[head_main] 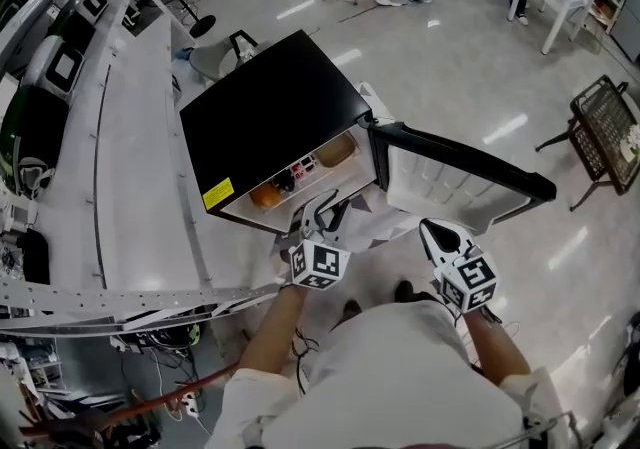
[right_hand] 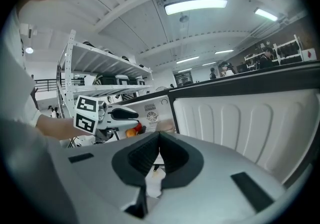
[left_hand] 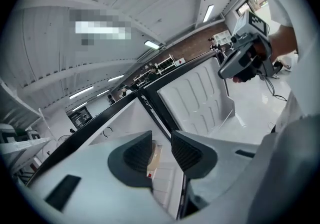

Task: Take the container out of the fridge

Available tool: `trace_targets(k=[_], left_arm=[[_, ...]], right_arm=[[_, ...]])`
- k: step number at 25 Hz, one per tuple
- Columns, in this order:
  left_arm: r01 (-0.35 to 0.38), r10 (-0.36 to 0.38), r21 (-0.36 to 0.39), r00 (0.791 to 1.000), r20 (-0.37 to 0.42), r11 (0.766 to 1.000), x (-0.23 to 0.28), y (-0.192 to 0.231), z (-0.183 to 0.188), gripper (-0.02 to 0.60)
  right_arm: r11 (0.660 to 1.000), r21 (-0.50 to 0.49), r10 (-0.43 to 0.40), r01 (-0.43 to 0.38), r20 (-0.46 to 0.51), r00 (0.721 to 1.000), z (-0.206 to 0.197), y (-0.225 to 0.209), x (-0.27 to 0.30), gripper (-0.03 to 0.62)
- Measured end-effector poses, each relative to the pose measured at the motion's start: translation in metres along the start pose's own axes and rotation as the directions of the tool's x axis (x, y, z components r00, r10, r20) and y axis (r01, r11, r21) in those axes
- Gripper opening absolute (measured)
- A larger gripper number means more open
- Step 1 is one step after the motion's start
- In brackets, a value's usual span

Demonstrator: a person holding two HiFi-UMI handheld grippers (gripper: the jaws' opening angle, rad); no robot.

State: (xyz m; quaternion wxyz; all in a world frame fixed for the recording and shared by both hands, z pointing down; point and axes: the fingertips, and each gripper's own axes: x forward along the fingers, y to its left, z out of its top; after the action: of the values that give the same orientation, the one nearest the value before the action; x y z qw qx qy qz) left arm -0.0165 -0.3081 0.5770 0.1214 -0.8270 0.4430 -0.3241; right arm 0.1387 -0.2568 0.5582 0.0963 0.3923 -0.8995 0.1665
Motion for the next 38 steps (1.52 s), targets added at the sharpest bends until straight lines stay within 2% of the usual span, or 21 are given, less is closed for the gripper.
trace_targets(k=[3,7,13,16,18,21,24,27,33,38], left_arm=[[-0.041,0.045,0.067,0.997,-0.059,0.997,0.022,0.002,-0.021,0.115],[-0.067,0.085,0.138,0.989,-0.124,0.988,0.048,0.002,-0.045,0.163],[-0.138,0.187,0.253,0.965,-0.184,0.958,0.084,0.006,-0.080,0.170],[-0.160,0.226,0.268,0.945,-0.236,0.950,0.100,0.008,-0.102,0.180],[-0.172,0.243,0.272,0.936,-0.253,0.947,0.109,0.011,-0.108,0.223],[-0.170,0.245,0.284,0.935,-0.255,0.944,0.123,0.013,-0.110,0.244],[-0.133,0.224,0.310,0.934,-0.279,0.942,0.138,0.013,-0.118,0.283],[-0.105,0.201,0.310,0.933,-0.297,0.945,0.149,0.012,-0.121,0.288],[-0.115,0.227,0.341,0.923,-0.310,0.933,0.166,0.019,-0.130,0.313],[-0.134,0.263,0.367,0.906,-0.330,0.921,0.174,0.031,-0.137,0.334]], right_arm=[[1.000,0.007,0.008,-0.008,-0.006,1.000,-0.002,-0.003,0.001,0.006],[1.000,0.005,0.020,-0.020,-0.011,1.000,-0.001,-0.006,0.002,0.006],[1.000,0.008,0.027,-0.027,-0.019,0.999,-0.002,-0.014,0.003,0.006],[0.999,0.005,0.035,-0.035,-0.032,0.999,-0.004,-0.013,0.003,0.006],[0.999,0.001,0.038,-0.038,-0.036,0.999,-0.003,-0.014,0.003,0.006],[0.999,-0.003,0.038,-0.038,-0.042,0.998,-0.003,-0.018,0.003,0.006],[0.999,-0.007,0.039,-0.039,-0.051,0.998,-0.003,-0.021,0.003,0.006],[0.999,-0.011,0.036,-0.037,-0.062,0.997,-0.005,-0.026,0.002,0.006],[0.999,-0.014,0.037,-0.039,-0.083,0.996,-0.007,-0.030,0.002,0.006],[0.999,-0.013,0.036,-0.037,-0.094,0.995,-0.008,-0.033,0.001,0.006]])
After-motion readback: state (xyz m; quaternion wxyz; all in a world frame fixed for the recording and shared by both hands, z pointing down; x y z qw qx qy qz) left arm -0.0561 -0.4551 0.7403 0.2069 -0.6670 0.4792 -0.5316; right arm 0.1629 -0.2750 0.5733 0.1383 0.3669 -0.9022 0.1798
